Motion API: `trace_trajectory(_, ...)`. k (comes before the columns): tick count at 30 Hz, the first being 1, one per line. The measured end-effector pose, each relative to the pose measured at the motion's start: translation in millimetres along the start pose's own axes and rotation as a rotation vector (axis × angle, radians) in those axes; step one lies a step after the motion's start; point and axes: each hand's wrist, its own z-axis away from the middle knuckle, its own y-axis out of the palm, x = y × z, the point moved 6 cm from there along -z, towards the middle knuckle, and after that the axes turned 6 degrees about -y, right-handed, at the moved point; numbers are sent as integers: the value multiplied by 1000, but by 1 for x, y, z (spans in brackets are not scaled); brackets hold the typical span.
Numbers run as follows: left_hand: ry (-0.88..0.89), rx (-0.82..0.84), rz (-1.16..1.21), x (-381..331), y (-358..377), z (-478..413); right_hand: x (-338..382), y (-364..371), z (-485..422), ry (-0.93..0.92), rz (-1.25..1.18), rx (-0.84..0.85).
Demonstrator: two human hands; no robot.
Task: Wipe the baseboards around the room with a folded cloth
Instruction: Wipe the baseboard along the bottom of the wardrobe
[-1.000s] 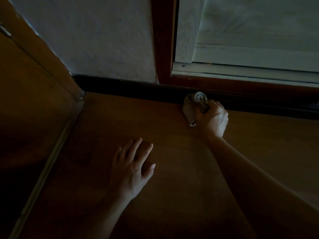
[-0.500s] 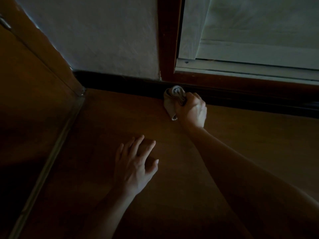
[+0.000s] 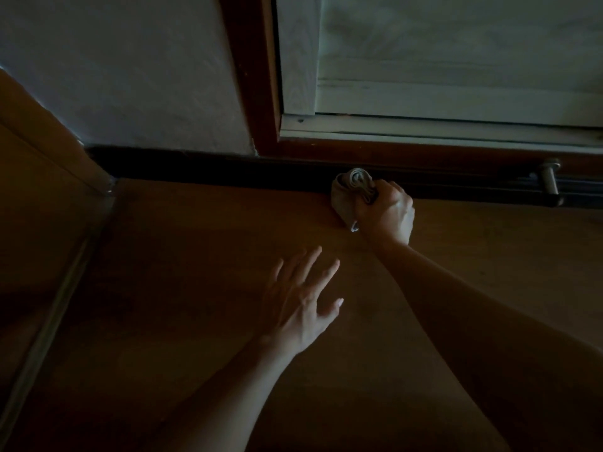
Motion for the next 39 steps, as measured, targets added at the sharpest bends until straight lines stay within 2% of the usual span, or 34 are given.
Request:
trace_trajectory(8, -28, 70, -67, -15, 8, -6, 6, 8, -7, -4, -58, 93)
trace_trajectory(16, -99, 108, -66, -25, 10, -7, 3, 14, -5, 16, -134, 104)
trace_trajectory(19, -125, 87, -72, -26, 7, -8, 15, 19, -3, -17, -199, 122)
trace_trajectory(25, -178, 86, -44, -32, 11, 0, -2, 8, -4, -4, -152, 80)
trace_trajectory(30, -164, 26, -48, -31, 9, 4, 11, 18, -8, -83, -135, 159)
trace_trajectory(36, -104, -39, -71, -24, 10, 4, -42, -17, -9, -14, -48, 8)
trace_trajectory(39, -90, -82, -65, -23, 13, 5, -45, -21, -9, -12, -23, 7)
